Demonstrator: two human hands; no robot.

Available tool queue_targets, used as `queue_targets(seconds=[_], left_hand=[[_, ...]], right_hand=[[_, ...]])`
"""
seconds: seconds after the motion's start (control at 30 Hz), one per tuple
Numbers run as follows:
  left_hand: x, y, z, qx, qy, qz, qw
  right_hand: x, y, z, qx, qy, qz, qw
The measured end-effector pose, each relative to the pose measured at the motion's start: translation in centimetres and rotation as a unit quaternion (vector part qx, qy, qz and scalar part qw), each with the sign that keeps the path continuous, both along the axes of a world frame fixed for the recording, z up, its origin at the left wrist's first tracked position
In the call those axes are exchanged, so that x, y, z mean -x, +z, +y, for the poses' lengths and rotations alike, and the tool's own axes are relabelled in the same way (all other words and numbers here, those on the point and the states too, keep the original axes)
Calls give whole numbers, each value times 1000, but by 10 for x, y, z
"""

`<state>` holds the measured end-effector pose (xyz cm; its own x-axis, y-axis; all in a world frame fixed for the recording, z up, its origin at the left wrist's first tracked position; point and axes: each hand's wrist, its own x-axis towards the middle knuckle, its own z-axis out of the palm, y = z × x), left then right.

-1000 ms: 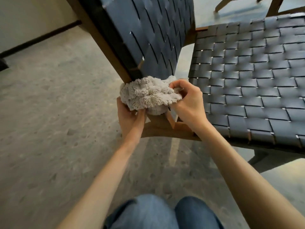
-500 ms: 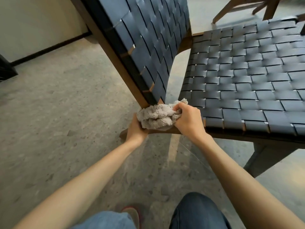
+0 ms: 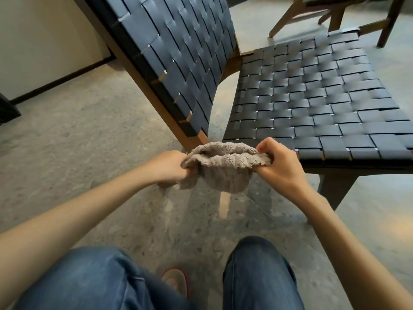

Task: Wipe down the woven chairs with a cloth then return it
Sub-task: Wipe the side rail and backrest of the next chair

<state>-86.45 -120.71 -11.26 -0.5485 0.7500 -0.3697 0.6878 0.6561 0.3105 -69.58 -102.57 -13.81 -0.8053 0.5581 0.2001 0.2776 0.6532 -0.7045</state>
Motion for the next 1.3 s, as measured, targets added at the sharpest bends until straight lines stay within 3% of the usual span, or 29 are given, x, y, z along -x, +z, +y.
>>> queue_targets(seconds=[0.1,0.23,0.3,0.4,0.47,0.53,0.67,0.8,0.97,1.03,1.13,1.2,1.3], left_hand=[[-3,-3,12,20,-2,108,994],[-10,-17,24,39,79,237,968],[-20,-31,29,-42,167,225,959],[-37,-51,35,-265,270,66,923],[-47,-63,40,-300,188,10,935],[-58,-74,41,-279,88,29,956],[-71,-88,44,-359,-31,225,905],[-75,-102,57,-342,-175,277,881],[-74,-124,67,-315,-98,238,914],[-65,-126,70,-290,-84,258,918],[-49,-129,78,-262,-99,306,910],[-38,-130,85,-258,-129,315,904],[-28,-130,95,-263,-185,303,897]], right_hand=[[-18,5,6,-40,-44,-53,997],[-18,2,11,-110,-88,-91,986],[-8,-4,8,-134,-87,-86,983],[8,-11,5,-116,-87,-63,987],[15,-15,5,-52,-97,-39,993],[20,-16,7,-1,-104,-15,994],[23,-11,16,49,-89,18,995],[29,-2,27,92,-61,62,992],[41,-6,36,163,-85,95,978],[37,-12,37,132,-100,50,985],[18,-22,38,-1,-77,0,997],[7,-27,37,-93,-51,-14,994],[-5,-28,42,-159,-45,-17,986]])
